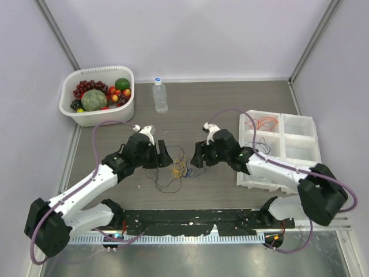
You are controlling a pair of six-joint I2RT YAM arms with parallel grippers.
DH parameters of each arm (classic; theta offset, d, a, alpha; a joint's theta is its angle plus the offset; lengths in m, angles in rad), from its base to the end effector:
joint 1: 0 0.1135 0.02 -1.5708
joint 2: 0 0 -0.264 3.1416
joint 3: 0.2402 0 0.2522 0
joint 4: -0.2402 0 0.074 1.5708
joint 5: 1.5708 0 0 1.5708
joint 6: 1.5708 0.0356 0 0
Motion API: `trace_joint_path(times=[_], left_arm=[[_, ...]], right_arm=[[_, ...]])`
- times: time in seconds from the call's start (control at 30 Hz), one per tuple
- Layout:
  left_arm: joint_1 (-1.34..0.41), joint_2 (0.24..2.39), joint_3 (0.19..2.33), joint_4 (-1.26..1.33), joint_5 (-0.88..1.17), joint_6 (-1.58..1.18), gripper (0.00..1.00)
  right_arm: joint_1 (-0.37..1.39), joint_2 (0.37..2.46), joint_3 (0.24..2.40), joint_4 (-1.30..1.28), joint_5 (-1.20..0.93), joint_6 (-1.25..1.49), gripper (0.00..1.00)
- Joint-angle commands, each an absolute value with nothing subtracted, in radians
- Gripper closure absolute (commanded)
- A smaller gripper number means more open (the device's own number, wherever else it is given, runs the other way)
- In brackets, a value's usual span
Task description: Untangle the cables
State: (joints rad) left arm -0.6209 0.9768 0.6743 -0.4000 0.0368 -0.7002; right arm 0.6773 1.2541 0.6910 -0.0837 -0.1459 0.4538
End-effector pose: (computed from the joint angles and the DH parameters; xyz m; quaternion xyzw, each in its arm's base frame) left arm 0.1681 -0.1218 0.2458 -0.0282 0.9067 -0.2712 0.3219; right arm 0.2026 0.1695 0.2185 -0.1318 0.8836 0.2933 0.3404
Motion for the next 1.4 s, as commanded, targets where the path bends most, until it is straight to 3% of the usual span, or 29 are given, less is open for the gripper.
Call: trace_joint_path(times=[0.0,0.17,0.3,0.37,0.5,0.53,0.57,0.6,0.73,0.83,0.97,1.1,1.37], left_arm=[[-0.624,1.084,0.675,-0.286,0.179,-0.707,0.28],[-0.624,1.231,0.699,-0.224,0.227,-0.674,0.13],[-0.623,1.359,0.698,-0.175,0.239,-0.667,0.18],[-0.624,1.39,0.683,-0.129,0.238,-0.679,0.22],[-0.624,1.428,0.667,-0.083,0.212,-0.695,0.37],[-0.623,1.437,0.669,-0.092,0.197,-0.692,0.41],[-0.623,1.443,0.67,-0.103,0.175,-0.689,0.44],[-0.623,1.447,0.673,-0.116,0.161,-0.686,0.47],[-0.621,1.427,0.675,-0.147,0.085,-0.667,0.56],[-0.612,1.407,0.673,-0.164,0.023,-0.658,0.57],[-0.575,1.417,0.681,-0.172,0.009,-0.641,0.64],[-0.526,1.393,0.687,-0.202,-0.024,-0.635,0.75],[-0.506,1.132,0.657,-0.317,-0.239,-0.594,0.91]], right_arm=[[0.732,1.385,0.768,0.065,-0.242,0.302,0.3],[0.735,1.506,0.819,0.029,-0.245,0.229,0.3],[0.735,1.557,0.795,0.083,-0.233,0.25,0.31],[0.735,1.585,0.816,0.083,-0.236,0.284,0.37],[0.747,1.574,0.796,0.162,-0.192,0.356,0.61],[0.752,1.557,0.781,0.166,-0.178,0.376,0.78],[0.752,1.545,0.772,0.172,-0.148,0.382,0.85],[0.752,1.513,0.752,0.173,-0.134,0.39,0.99],[0.758,1.331,0.704,0.118,-0.043,0.4,0.99],[0.758,1.165,0.699,0.019,0.064,0.399,0.99],[0.756,0.922,0.79,-0.112,0.113,0.394,0.99],[0.756,0.842,0.895,-0.196,0.181,0.371,0.99],[0.756,0.784,1.031,-0.247,0.348,0.353,0.99]])
